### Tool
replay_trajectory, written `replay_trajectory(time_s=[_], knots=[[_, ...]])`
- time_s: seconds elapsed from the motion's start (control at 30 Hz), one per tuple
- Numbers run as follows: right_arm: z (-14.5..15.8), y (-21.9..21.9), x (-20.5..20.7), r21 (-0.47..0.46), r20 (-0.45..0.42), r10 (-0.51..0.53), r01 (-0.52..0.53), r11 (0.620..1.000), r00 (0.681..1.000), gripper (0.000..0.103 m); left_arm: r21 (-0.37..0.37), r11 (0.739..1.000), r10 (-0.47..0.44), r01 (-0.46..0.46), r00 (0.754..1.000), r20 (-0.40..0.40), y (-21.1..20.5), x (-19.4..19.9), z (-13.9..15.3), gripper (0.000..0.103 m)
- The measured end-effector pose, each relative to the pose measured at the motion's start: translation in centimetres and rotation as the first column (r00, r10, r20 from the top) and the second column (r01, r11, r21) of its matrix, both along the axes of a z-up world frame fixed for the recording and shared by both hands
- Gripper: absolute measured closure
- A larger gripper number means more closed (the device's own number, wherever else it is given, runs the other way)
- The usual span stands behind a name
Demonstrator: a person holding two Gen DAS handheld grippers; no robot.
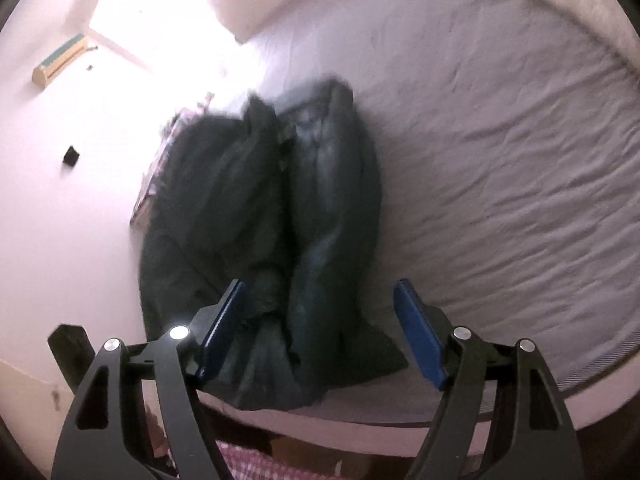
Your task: Fold large clothes
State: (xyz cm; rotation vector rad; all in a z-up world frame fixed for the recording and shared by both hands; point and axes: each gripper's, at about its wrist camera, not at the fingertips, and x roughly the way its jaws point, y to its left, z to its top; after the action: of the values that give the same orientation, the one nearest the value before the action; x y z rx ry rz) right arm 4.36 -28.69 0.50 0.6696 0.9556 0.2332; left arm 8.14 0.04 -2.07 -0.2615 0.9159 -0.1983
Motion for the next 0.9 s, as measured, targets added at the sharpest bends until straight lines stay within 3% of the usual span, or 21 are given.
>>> replay_trajectory(time_s=[0.03, 0.1, 0.2, 0.23, 0.33, 0.5, 0.9], knots=[[1.0, -0.1, -0.5, -0.031, 0.028, -0.012, 0.012, 0.999, 1.0, 0.039, 0.004, 1.0, 0.002, -0.002, 1.0, 0.002, 0.0, 0.0, 0.1, 0.032], [2.8, 0.8, -1.4, -0.106, 0.08, 0.007, 0.002, 0.994, 0.997, 0.06, 0.017, 1.0, 0.006, -0.006, 1.0, 0.01, 0.0, -0.3, 0.3, 0.032], [4.3, 3.6, -2.7, -0.183, 0.115, 0.114, -0.092, 0.979, 0.987, 0.089, 0.039, 0.999, 0.01, -0.011, 1.0, 0.02, 0.1, -0.6, 0.5, 0.032], [4.1, 4.3, -3.0, -0.203, 0.105, 0.152, -0.128, 0.971, 0.983, 0.094, 0.046, 0.999, 0.01, -0.012, 1.0, 0.025, 0.1, -0.8, 0.6, 0.032], [1.9, 6.1, -3.6, -0.252, 0.02, 0.216, -0.204, 0.946, 0.976, 0.097, 0.066, 0.998, 0.012, -0.014, 1.0, 0.029, 0.1, -1.2, 0.8, 0.032], [-2.7, 6.9, -2.8, -0.249, -0.124, 0.21, -0.235, 0.939, 0.97, 0.103, 0.08, 0.997, 0.008, -0.009, 1.0, 0.022, -0.1, -1.6, 0.7, 0.032], [-3.7, 6.6, -1.7, -0.212, -0.128, 0.179, -0.203, 0.956, 0.975, 0.103, 0.082, 0.995, 0.061, -0.061, 0.998, 0.004, 0.8, -3.4, 1.4, 0.032]])
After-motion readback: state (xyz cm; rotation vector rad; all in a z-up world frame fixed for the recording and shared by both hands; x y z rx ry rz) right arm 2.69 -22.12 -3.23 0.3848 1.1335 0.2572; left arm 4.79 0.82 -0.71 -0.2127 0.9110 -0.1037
